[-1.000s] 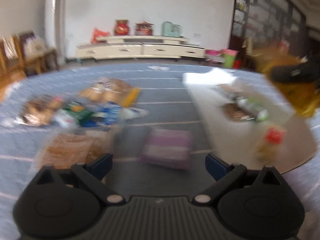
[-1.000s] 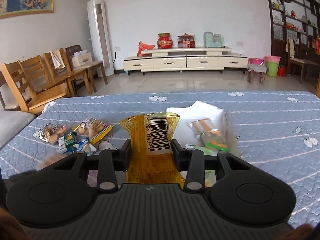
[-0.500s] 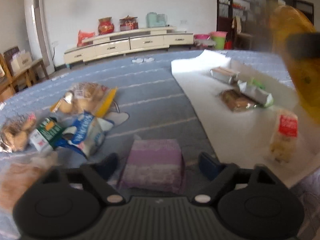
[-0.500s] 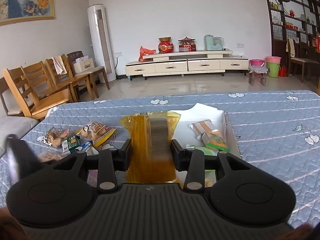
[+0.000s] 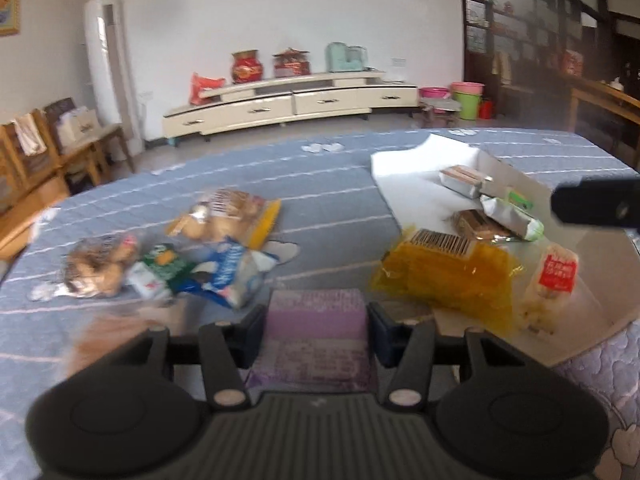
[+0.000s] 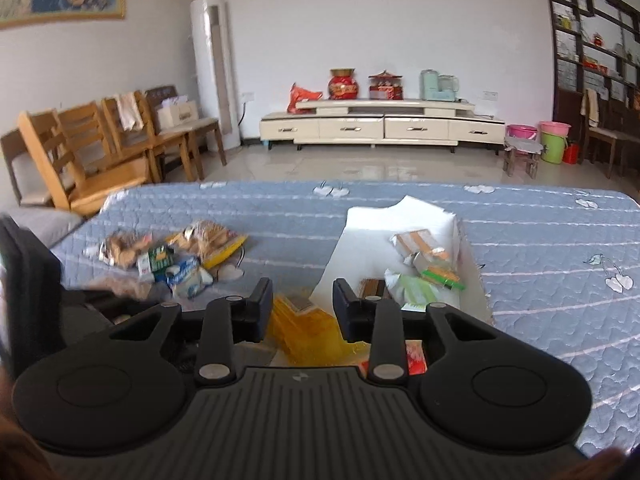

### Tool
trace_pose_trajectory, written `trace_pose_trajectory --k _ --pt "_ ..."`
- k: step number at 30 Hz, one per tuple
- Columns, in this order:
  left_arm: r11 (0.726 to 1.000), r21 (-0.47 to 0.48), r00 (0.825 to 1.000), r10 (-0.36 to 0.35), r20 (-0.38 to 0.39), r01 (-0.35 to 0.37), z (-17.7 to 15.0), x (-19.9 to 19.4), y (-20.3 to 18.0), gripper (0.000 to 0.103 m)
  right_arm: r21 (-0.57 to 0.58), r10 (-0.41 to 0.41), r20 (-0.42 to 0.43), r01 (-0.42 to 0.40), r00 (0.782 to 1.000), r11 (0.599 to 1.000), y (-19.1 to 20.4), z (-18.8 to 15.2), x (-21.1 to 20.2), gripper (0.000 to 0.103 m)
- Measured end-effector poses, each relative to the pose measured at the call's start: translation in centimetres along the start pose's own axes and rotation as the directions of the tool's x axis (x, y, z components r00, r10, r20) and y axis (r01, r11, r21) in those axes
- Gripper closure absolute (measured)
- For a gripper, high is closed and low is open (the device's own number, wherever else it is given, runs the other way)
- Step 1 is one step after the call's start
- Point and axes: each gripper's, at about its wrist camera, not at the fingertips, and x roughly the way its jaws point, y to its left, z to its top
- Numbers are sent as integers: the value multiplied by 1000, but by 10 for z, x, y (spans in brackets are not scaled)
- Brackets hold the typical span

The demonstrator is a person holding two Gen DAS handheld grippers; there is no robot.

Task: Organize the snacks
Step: 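Grasp the purple pack with the left gripper while the right gripper holds the yellow bag, then lift the purple pack with the left gripper while the right carries the yellow bag toward the box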

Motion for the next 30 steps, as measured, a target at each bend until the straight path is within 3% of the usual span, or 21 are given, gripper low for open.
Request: trace_pose_trajectory --k 3,7,9,11,17,20,21,22,23,27,30 --pt "1000 -31 1000 0 9 1 -5 -19 10 51 -24 -10 -46 9 999 1000 -6 -11 7 62" --pt "998 -58 1000 8 26 -6 -11 -38 22 51 -120 -9 -154 -10 988 993 -8 -31 16 50" --pt "997 -74 1000 6 23 -4 -12 -41 27 51 -134 3 -159 -25 987 991 -6 -34 21 37" --pt "997 -70 1000 16 26 -14 -12 -43 29 51 -142 37 -148 -58 988 988 -4 -28 30 0" --pt "995 -97 998 40 37 -37 -8 -46 38 51 -258 53 -223 -111 973 960 9 -2 86 0" --pt "994 -102 998 50 43 -45 -5 -47 40 50 -237 36 -287 -107 957 966 8 2 116 0" --pt "993 -105 998 53 44 -48 -4 -48 40 50 -217 25 -310 -97 950 971 6 1 125 7" --pt "993 -106 997 56 47 -50 -3 -48 40 51 -202 14 -335 -86 942 976 4 0 132 36" --pt "993 -105 997 58 51 -53 -1 -48 40 51 -198 1 -342 -74 940 977 4 0 135 48" --pt "992 -108 996 68 59 -62 4 -52 36 51 -202 -13 -300 -51 954 978 10 2 122 54" --pt "993 -99 995 75 66 -68 8 -57 31 51 -136 8 -240 -42 971 990 6 6 101 55"
